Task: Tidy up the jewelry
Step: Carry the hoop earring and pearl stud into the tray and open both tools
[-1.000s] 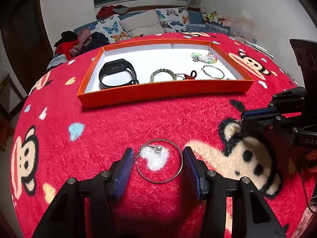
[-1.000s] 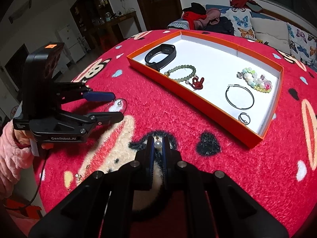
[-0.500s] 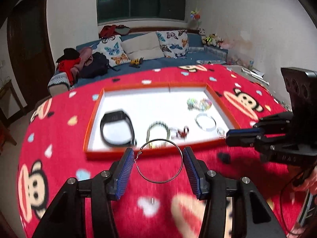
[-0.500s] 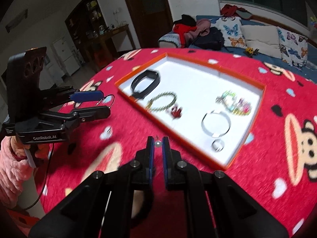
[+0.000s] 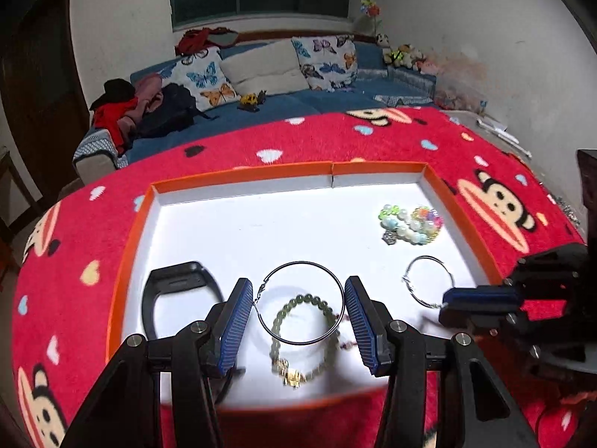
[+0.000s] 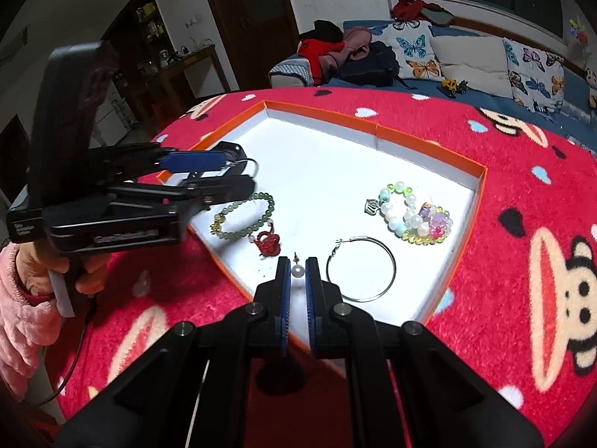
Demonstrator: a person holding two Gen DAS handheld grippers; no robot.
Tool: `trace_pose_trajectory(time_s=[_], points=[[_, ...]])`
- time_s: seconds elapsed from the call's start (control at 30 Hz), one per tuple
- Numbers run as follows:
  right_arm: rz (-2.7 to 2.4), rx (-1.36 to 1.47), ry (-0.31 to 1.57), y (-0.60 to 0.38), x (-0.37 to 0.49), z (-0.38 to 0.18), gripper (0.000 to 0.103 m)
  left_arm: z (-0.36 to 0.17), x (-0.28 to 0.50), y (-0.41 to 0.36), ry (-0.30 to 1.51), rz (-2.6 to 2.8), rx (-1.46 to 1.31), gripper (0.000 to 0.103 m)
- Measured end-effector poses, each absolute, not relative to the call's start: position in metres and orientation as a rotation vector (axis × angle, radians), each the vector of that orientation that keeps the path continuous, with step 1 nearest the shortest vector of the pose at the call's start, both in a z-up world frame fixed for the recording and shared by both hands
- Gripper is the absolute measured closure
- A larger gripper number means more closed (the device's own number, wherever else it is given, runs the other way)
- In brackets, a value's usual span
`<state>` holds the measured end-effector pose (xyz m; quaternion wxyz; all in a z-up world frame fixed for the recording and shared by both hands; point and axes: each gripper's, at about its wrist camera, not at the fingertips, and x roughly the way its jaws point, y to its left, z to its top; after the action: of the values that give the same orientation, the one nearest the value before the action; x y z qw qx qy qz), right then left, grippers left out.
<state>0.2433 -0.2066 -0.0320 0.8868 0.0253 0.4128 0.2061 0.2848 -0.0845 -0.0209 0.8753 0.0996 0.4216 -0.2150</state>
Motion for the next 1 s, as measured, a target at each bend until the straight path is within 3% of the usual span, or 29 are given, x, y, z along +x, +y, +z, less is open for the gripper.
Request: trace_pose_trajectory(time_s=[0.53, 0.6, 0.67, 1.0], points=[[0.43, 0.083, 0.886, -0.21, 0.25, -0.039, 0.091, -0.05, 0.312, -0.107, 0.933, -0.432, 0.238, 0.048], [0.426, 0.084, 0.884, -0.211, 0.248, -0.038, 0.09, -0.048, 0.311, -0.106, 0.933, -0.424, 0.235, 0.047], [0.426, 0.09, 0.883, -0.214, 0.245, -0.035, 0.087, -0.045, 0.309, -0.103, 0.931, -0.413, 0.23, 0.037], [0.461, 0.059, 0.852, -0.208, 0.208, -0.016, 0.085, -0.003, 0.266, -0.089, 0.864, -0.378, 0.264, 0.037]])
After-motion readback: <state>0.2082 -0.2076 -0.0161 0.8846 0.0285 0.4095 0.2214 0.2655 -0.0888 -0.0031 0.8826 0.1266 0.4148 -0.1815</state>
